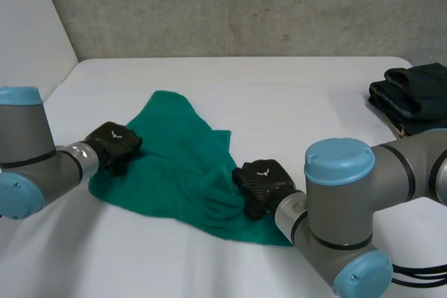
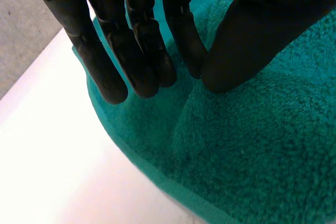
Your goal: Fold the laundry.
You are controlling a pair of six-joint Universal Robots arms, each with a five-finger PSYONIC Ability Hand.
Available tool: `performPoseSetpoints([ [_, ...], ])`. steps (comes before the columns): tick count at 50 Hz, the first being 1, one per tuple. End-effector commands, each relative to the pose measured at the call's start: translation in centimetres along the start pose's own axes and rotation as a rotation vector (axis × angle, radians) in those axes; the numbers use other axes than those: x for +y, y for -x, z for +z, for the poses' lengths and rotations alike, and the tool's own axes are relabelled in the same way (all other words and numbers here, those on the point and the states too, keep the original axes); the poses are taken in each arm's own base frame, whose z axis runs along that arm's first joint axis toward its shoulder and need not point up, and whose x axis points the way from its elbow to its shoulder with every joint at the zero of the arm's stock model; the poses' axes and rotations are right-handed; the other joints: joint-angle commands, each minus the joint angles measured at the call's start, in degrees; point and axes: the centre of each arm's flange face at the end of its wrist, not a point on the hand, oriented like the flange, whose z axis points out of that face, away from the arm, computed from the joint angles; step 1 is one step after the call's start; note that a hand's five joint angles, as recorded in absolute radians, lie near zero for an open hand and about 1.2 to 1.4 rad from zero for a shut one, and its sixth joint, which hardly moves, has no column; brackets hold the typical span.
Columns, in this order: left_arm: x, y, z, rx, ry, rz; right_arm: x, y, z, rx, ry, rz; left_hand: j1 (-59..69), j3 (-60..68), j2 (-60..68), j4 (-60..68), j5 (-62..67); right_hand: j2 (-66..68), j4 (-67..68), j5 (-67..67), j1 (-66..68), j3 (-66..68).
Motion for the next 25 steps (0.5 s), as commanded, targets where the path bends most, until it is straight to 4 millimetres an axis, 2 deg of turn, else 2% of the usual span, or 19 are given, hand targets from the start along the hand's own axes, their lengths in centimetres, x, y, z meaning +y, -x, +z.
performPoseSetpoints([
  [1,-4.3,-0.1,-2.2,-0.041,-0.117,-0.09,-3.4,-0.8,-0.7,0.024,-0.097,-0.027,14.5,12.3,12.1,11.8,14.5,13.1,12.2,13.3,24.5,12.3],
  [3,-5.3,-0.2,-3.1,-0.043,-0.145,-0.129,-5.8,-1.1,-1.6,0.038,-0.165,-0.079,14.5,12.3,12.1,11.8,14.5,13.1,12.2,13.3,24.5,12.3],
  [6,-7.0,-0.7,-4.9,-0.041,-0.192,-0.182,-8.1,-1.6,-2.4,0.064,-0.224,-0.156,14.5,12.3,12.1,11.8,14.5,13.1,12.2,13.3,24.5,12.3],
  [8,-8.7,-1.1,-6.8,-0.052,-0.239,-0.208,-9.8,-2.8,-2.8,0.111,-0.255,-0.244,14.5,12.3,12.1,11.8,14.5,13.1,12.2,13.3,24.5,12.3],
  [11,-10.0,-1.7,-8.7,-0.066,-0.276,-0.234,-11.9,-4.9,-3.1,0.188,-0.277,-0.346,14.5,12.3,12.1,11.8,14.5,13.1,12.2,13.3,24.5,12.3],
  [12,-10.8,-2.2,-10.0,-0.07,-0.302,-0.262,-12.5,-5.1,-3.2,0.2,-0.287,-0.368,14.5,12.3,12.1,11.8,14.5,13.1,12.2,13.3,24.5,12.3],
  [14,-11.3,-2.6,-11.1,-0.066,-0.322,-0.29,-13.8,-5.7,-3.4,0.228,-0.309,-0.403,14.5,12.3,12.1,11.8,14.5,13.1,12.2,13.3,24.5,12.3],
  [15,-11.8,-3.3,-12.3,-0.049,-0.343,-0.333,-15.1,-6.1,-3.6,0.256,-0.339,-0.426,14.5,12.3,12.1,11.8,14.5,13.1,12.2,13.3,24.5,12.3],
  [18,-12.4,-5.0,-14.0,0.011,-0.37,-0.414,-17.0,-6.6,-3.9,0.293,-0.39,-0.45,14.5,12.3,12.1,11.8,14.5,13.1,12.2,13.3,24.5,12.3],
  [19,-12.6,-6.4,-15.0,0.063,-0.375,-0.474,-18.0,-6.7,-4.0,0.306,-0.416,-0.461,14.5,12.3,12.1,11.8,14.5,13.1,12.2,13.3,24.5,12.3],
  [22,-12.3,-8.9,-16.0,0.159,-0.354,-0.564,-18.9,-6.8,-4.1,0.315,-0.445,-0.481,14.5,12.3,12.1,11.8,14.5,13.1,12.2,13.3,24.5,12.3],
  [23,-12.1,-10.5,-16.6,0.221,-0.332,-0.61,-19.3,-6.9,-4.2,0.322,-0.455,-0.492,14.5,12.3,12.1,11.8,14.5,13.1,12.2,13.3,24.5,12.3],
  [25,-12.0,-11.8,-17.1,0.267,-0.322,-0.642,-19.1,-6.8,-4.0,0.318,-0.449,-0.502,14.5,12.3,12.1,11.8,14.5,13.1,12.2,13.3,24.5,12.3],
])
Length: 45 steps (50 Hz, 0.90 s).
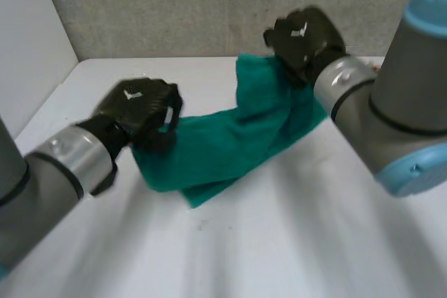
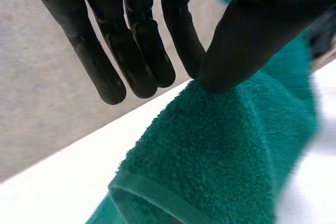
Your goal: Fold the laundry.
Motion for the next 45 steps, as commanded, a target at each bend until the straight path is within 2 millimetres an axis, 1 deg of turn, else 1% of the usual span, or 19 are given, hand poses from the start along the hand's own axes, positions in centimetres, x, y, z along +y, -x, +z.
performPoseSetpoints([
  [1,2.0,-6.1,-3.4,0.185,0.087,-0.261,-1.4,-0.6,0.8,0.019,-0.052,-0.042,14.5,12.0,11.7,11.4,14.5,13.1,12.0,13.3,24.2,12.2],
  [2,2.0,-6.6,-3.6,0.197,0.088,-0.272,-1.1,-0.4,0.8,0.01,-0.045,-0.048,7.2,4.7,4.4,4.1,7.2,13.1,12.0,13.3,24.2,12.2],
  [4,2.0,-6.6,-3.5,0.193,0.083,-0.266,-0.7,-0.1,0.8,0.0,-0.035,-0.045,-22.3,-24.9,-25.1,-25.5,-22.3,13.1,12.0,13.3,24.2,12.2],
  [5,1.9,-6.4,-3.3,0.187,0.077,-0.262,-0.5,0.0,0.7,-0.005,-0.027,-0.04,-31.8,-34.4,-34.6,-34.9,-31.8,13.1,12.0,13.3,24.2,12.2],
  [6,1.8,-5.6,-2.6,0.155,0.063,-0.254,0.1,0.4,0.5,-0.025,-0.008,-0.037,-43.7,-46.3,-46.5,-46.9,-43.7,13.1,12.0,13.3,24.2,12.2],
  [7,1.6,-4.8,-2.2,0.124,0.047,-0.25,0.5,0.7,0.4,-0.04,0.003,-0.036,-48.0,-50.6,-50.8,-51.1,-48.0,13.1,12.0,13.3,24.2,12.2],
  [9,1.1,-2.2,-0.9,0.028,0.004,-0.239,1.2,1.2,0.1,-0.063,0.02,-0.038,-50.7,-53.3,-53.5,-53.9,-50.7,13.1,12.0,13.3,24.2,12.2],
  [10,0.6,0.0,0.0,-0.055,-0.036,-0.226,1.7,1.7,-0.1,-0.084,0.032,-0.036,-50.6,-53.1,-53.4,-53.7,-50.6,13.1,12.0,13.3,24.2,12.2],
  [14,-0.5,4.1,1.8,-0.206,-0.141,-0.162,2.2,2.6,-1.0,-0.142,0.033,-0.033,-50.8,-53.3,-53.5,-53.9,-50.7,13.1,12.0,13.3,24.2,12.2],
  [17,-0.9,5.2,3.7,-0.224,-0.199,-0.104,1.0,2.3,-2.4,-0.159,-0.001,-0.033,-51.4,-54.0,-54.2,-54.5,-51.4,13.1,12.0,13.3,24.2,12.2],
  [19,-0.6,6.1,5.6,-0.241,-0.224,-0.043,0.3,2.1,-3.1,-0.168,-0.021,-0.032,-51.8,-54.3,-54.5,-54.9,-51.7,13.1,12.0,13.3,24.2,12.2],
  [24,0.9,6.0,8.9,-0.162,-0.193,0.049,-1.1,2.2,-5.0,-0.214,-0.076,-0.027,-53.1,-55.6,-55.9,-56.2,-53.1,13.1,12.0,13.3,24.2,12.2],
  [25,1.7,5.7,10.0,-0.099,-0.171,0.066,-1.8,2.0,-5.6,-0.22,-0.098,-0.024,-53.1,-55.6,-55.9,-56.2,-53.1,13.1,12.0,13.3,24.2,12.2],
  [28,3.2,4.9,11.3,0.02,-0.132,0.071,-2.8,1.7,-6.7,-0.227,-0.134,-0.024,-53.1,-55.6,-55.9,-56.2,-53.1,13.1,12.0,13.3,24.2,12.2],
  [29,4.3,4.3,11.9,0.104,-0.101,0.064,-3.2,1.6,-7.3,-0.231,-0.15,-0.026,-53.1,-55.6,-55.9,-56.2,-53.1,13.1,12.0,13.3,24.2,12.2],
  [33,6.4,2.6,12.5,0.27,-0.042,0.037,-4.1,1.3,-8.3,-0.229,-0.178,-0.031,-53.1,-55.6,-55.9,-56.2,-53.1,13.1,12.0,13.3,24.2,12.2],
  [40,8.7,0.6,13.2,0.376,0.004,0.012,-4.0,1.3,-8.5,-0.227,-0.173,-0.03,-51.8,-54.3,-54.5,-54.9,-51.7,13.1,12.0,13.3,24.2,12.2],
  [44,9.8,-0.6,13.4,0.406,0.027,0.007,-3.7,1.1,-8.4,-0.224,-0.163,-0.028,-39.7,-42.2,-42.5,-42.8,-39.7,13.1,12.0,13.3,24.2,12.2],
  [45,9.9,-0.8,13.6,0.411,0.026,0.009,-3.7,1.2,-8.4,-0.226,-0.161,-0.027,-30.5,-33.0,-33.3,-33.6,-30.5,13.1,12.0,13.3,24.2,12.2],
])
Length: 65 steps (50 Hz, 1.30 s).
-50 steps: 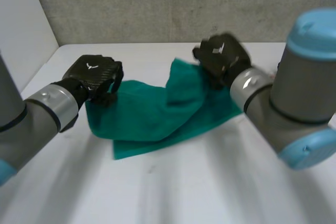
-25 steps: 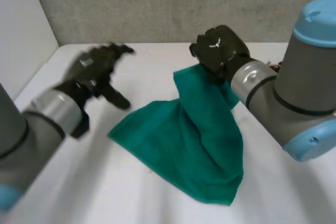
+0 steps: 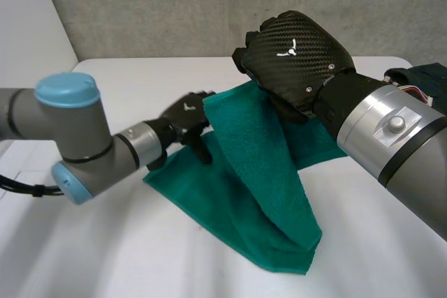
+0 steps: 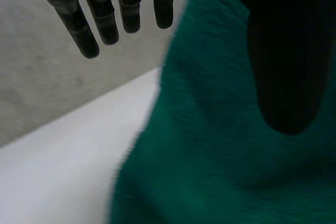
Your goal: Fold the laundry.
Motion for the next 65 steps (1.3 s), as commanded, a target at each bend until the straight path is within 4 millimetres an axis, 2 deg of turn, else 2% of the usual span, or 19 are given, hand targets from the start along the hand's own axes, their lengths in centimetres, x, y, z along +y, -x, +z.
performPoseSetpoints([
  [1,1.4,-1.4,1.1,0.042,0.022,-0.01,0.5,-0.1,0.1,0.004,0.017,0.005,26.5,26.8,26.9,26.9,26.9,13.1,11.7,13.3,23.7,12.2],
  [3,1.2,-1.2,1.3,0.033,0.013,-0.004,0.6,-0.1,0.1,0.004,0.02,0.004,46.9,47.1,47.2,47.2,47.2,13.1,11.7,13.3,23.7,12.2],
  [4,0.8,-0.7,1.6,0.016,-0.003,0.004,0.6,0.0,0.1,0.003,0.025,0.006,64.6,64.8,65.0,64.9,65.0,13.1,11.7,13.3,23.7,12.2],
  [7,-0.2,0.3,1.9,-0.051,-0.026,0.024,1.0,-0.1,0.4,0.007,0.035,0.007,64.9,65.2,65.3,65.3,65.3,13.1,11.7,13.3,23.7,12.2],
  [13,-3.8,4.1,1.6,-0.352,-0.125,0.094,6.9,-2.2,3.6,0.035,0.226,0.056,64.9,65.2,65.3,65.3,65.3,13.1,11.7,13.3,23.7,12.2],
  [18,-9.7,5.8,0.5,-0.466,-0.332,0.212,8.8,-5.7,7.5,0.179,0.274,0.034,64.9,65.2,65.3,65.3,65.3,13.1,11.7,13.3,23.7,12.2],
  [21,-11.9,6.2,-0.1,-0.506,-0.403,0.246,8.3,-7.9,9.4,0.29,0.247,0.006,64.9,65.2,65.3,65.3,65.3,13.1,11.7,13.3,23.7,12.2],
  [26,-17.0,6.4,-2.3,-0.664,-0.564,0.263,5.1,-12.4,12.1,0.504,0.056,-0.03,64.9,65.2,65.3,65.3,65.3,13.1,11.7,13.3,23.7,12.2],
  [30,-19.2,5.7,-4.4,-0.741,-0.644,0.257,3.7,-12.5,12.6,0.52,-0.042,0.015,64.9,65.2,65.3,65.3,65.3,13.1,11.7,13.3,23.7,12.2],
  [33,-18.4,4.8,-4.9,-0.732,-0.621,0.249,3.7,-11.2,12.7,0.477,-0.045,0.042,64.9,65.2,65.3,65.3,65.3,13.1,11.7,13.3,23.7,12.2],
  [37,-15.9,2.4,-6.0,-0.7,-0.537,0.226,5.9,-7.9,12.4,0.385,0.043,0.071,64.9,65.2,65.3,65.3,65.3,13.1,11.7,13.3,23.7,12.2],
  [46,-4.5,-3.2,-9.0,-0.613,-0.163,0.142,13.5,-0.8,7.3,0.188,0.375,0.094,64.9,65.2,65.3,65.3,65.3,13.1,11.7,13.3,23.7,12.2],
  [50,-1.4,-5.7,-10.3,-0.553,0.005,0.164,15.3,1.3,5.9,0.127,0.447,0.097,64.9,65.2,65.3,65.3,65.3,13.1,11.7,13.3,23.7,12.2],
  [52,-0.5,-6.8,-10.8,-0.518,0.072,0.173,15.6,1.7,5.6,0.121,0.456,0.098,54.8,55.0,55.1,55.1,55.1,13.1,11.7,13.3,23.7,12.2],
  [53,-0.3,-7.5,-11.0,-0.497,0.102,0.178,15.9,1.9,5.5,0.118,0.456,0.097,44.2,44.4,44.6,44.5,44.6,13.1,11.7,13.3,23.7,12.2],
  [54,-0.3,-8.6,-11.5,-0.463,0.148,0.184,15.9,2.0,5.4,0.118,0.454,0.097,22.6,22.9,23.0,23.0,23.0,13.1,11.7,13.3,23.7,12.2],
  [55,-0.5,-8.9,-11.8,-0.452,0.165,0.182,16.0,2.1,5.4,0.117,0.453,0.097,16.4,16.6,16.8,16.7,16.8,13.1,11.7,13.3,23.7,12.2],
  [60,-3.9,-8.9,-12.8,-0.457,0.13,0.178,15.0,1.6,5.3,0.137,0.415,0.088,0.4,0.6,0.8,0.7,0.7,13.1,11.7,13.3,23.7,12.2],
  [65,-7.0,-4.4,-12.1,-0.585,-0.006,0.198,12.8,1.0,4.4,0.139,0.342,0.078,-0.1,0.1,0.2,0.2,0.2,13.1,11.7,13.3,23.7,12.2],
])
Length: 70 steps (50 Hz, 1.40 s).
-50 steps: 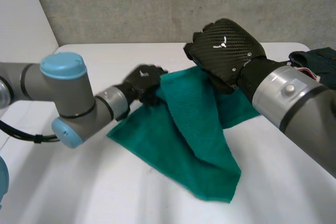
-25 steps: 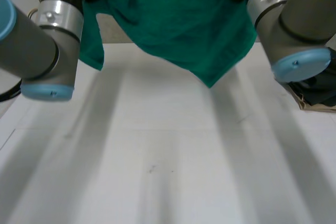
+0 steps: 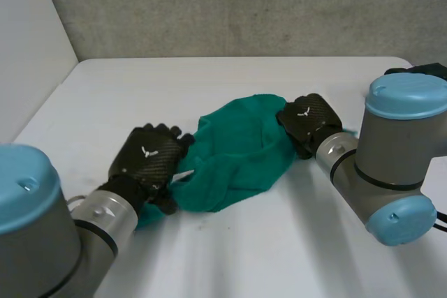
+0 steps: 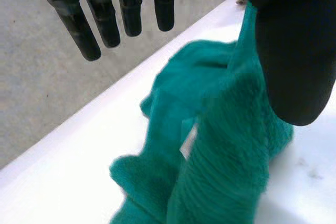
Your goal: Fold the laundry.
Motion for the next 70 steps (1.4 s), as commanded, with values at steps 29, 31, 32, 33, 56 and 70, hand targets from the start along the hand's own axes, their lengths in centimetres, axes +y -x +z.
performPoseSetpoints([
  [29,3.9,1.9,8.3,0.112,0.28,-0.044,-1.4,-0.8,-3.6,0.002,-0.134,-0.056,7.3,6.9,7.1,7.2,7.7,13.0,11.7,13.2,23.0,12.2],
  [31,3.8,1.5,8.2,0.116,0.281,-0.039,-1.2,-1.2,-3.4,0.013,-0.126,-0.053,7.4,7.1,7.2,7.4,7.9,13.0,11.7,13.2,23.0,12.2],
  [32,3.9,1.1,8.0,0.126,0.281,-0.033,-1.1,-1.3,-3.4,0.015,-0.123,-0.052,8.3,7.9,8.1,8.2,8.7,13.0,11.7,13.2,23.0,12.2],
  [33,3.9,1.0,8.0,0.13,0.285,-0.032,-1.1,-1.4,-3.3,0.018,-0.123,-0.053,9.4,9.1,9.3,9.4,9.9,13.0,11.7,13.2,23.0,12.2],
  [56,4.6,0.0,8.1,0.163,0.288,0.022,-0.4,-1.4,-3.3,0.016,-0.098,-0.085,-0.8,-1.1,-1.0,-0.8,-0.4,13.0,11.7,13.2,23.0,12.2],
  [70,3.8,-1.6,9.3,0.174,0.181,0.045,-0.2,-0.9,-3.3,0.002,-0.093,-0.087,1.2,0.9,1.0,1.2,1.6,13.0,11.7,13.2,23.0,12.2],
])
